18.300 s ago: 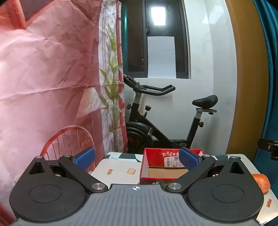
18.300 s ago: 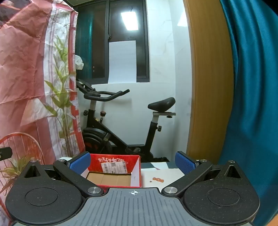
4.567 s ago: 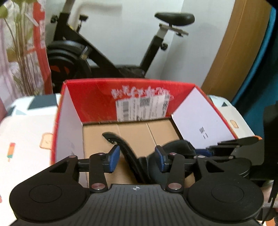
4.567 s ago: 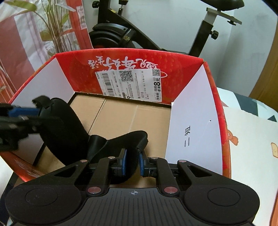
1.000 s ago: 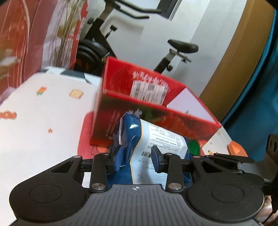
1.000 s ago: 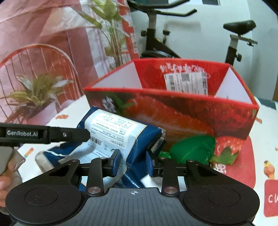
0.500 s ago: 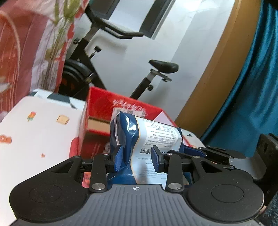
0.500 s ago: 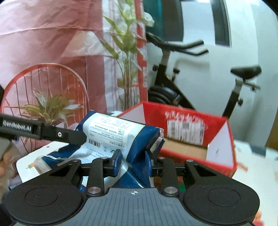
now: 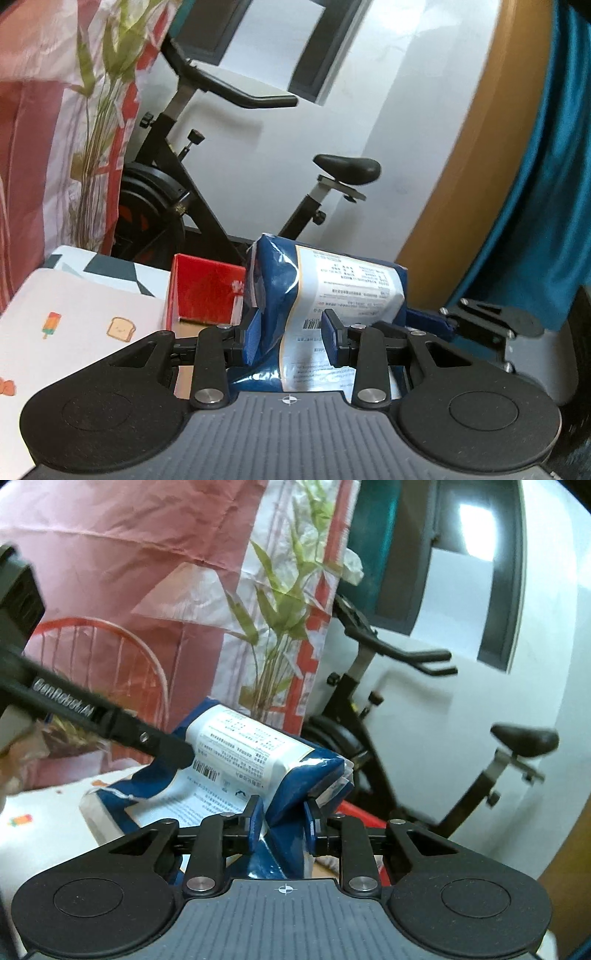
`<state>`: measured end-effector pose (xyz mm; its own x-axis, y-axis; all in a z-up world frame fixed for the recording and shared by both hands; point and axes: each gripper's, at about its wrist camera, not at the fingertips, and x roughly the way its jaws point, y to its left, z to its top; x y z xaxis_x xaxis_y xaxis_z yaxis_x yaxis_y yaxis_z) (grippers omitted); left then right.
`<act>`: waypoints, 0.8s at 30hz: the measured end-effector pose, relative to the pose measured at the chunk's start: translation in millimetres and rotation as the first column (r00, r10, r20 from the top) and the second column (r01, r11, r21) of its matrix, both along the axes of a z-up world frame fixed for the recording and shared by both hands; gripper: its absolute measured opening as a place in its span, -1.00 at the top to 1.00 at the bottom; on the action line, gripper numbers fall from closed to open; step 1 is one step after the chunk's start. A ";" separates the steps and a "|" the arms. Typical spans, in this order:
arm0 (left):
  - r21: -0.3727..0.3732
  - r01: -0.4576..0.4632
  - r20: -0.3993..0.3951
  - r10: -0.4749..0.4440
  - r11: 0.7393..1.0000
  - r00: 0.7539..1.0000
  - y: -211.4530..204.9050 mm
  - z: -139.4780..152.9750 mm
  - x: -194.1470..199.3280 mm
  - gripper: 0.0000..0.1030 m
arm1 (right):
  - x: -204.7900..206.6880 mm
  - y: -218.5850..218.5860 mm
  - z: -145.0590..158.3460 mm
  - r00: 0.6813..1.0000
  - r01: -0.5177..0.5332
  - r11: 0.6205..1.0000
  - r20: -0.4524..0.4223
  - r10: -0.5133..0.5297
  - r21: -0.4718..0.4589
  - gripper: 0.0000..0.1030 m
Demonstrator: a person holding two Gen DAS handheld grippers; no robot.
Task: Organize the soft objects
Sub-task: 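Lift the blue packet with both grippers and carry it over the red box, then lower the blue packet into the red box and open both grippers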
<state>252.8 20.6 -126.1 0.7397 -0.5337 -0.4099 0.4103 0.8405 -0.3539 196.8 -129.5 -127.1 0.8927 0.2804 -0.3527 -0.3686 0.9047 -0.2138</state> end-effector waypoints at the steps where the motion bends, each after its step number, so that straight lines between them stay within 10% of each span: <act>1: -0.014 -0.005 -0.010 0.005 1.000 1.000 -0.3 0.6 5.9 0.28 | 6.2 -0.5 0.4 1.000 0.000 1.000 0.014 0.000 -0.024 0.60; 14: -0.015 -0.047 -0.091 0.045 0.999 0.995 -22.4 -13.4 73.1 0.28 | 64.3 6.0 -37.0 0.971 0.062 0.941 0.237 0.020 -0.334 0.62; 24: 0.073 0.015 -0.203 0.001 0.997 0.979 -29.1 -49.8 97.7 0.28 | 112.8 -9.5 -70.7 0.993 0.041 0.979 -0.101 -0.062 -0.200 0.65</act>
